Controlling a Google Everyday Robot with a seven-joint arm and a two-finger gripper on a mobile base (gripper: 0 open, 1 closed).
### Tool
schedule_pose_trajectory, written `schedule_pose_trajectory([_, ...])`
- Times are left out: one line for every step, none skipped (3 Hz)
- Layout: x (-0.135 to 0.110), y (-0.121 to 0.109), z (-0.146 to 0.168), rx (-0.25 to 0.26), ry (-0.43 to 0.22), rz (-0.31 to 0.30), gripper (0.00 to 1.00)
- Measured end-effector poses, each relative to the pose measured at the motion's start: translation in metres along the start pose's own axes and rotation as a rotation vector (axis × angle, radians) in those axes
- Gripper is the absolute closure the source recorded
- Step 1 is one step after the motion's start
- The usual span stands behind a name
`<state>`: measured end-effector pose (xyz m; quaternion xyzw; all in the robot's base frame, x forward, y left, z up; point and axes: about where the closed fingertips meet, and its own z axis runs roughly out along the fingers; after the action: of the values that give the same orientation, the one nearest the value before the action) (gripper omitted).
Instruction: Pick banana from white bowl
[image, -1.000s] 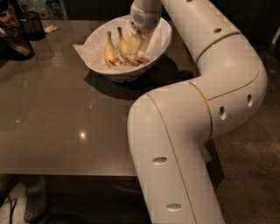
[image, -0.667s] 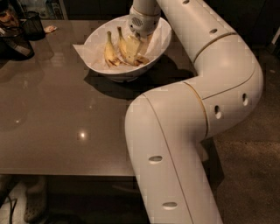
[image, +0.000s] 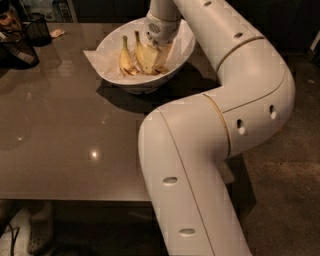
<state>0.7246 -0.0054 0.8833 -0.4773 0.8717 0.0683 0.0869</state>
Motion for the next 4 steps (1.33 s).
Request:
schedule_pose_trajectory([0.004,-0.001,0.000,0.000,0.008,0.004,0.50])
schedule_pose_trajectory([0.008,-0.003,-0.002,0.003,0.014,0.010,0.50])
schedule_pose_trajectory([0.016,-0.009,-0.012,0.024,0.014,0.029,0.49])
schedule_pose_trajectory([0.025,-0.016,-0.018,0.040,0.014,0.052,0.49])
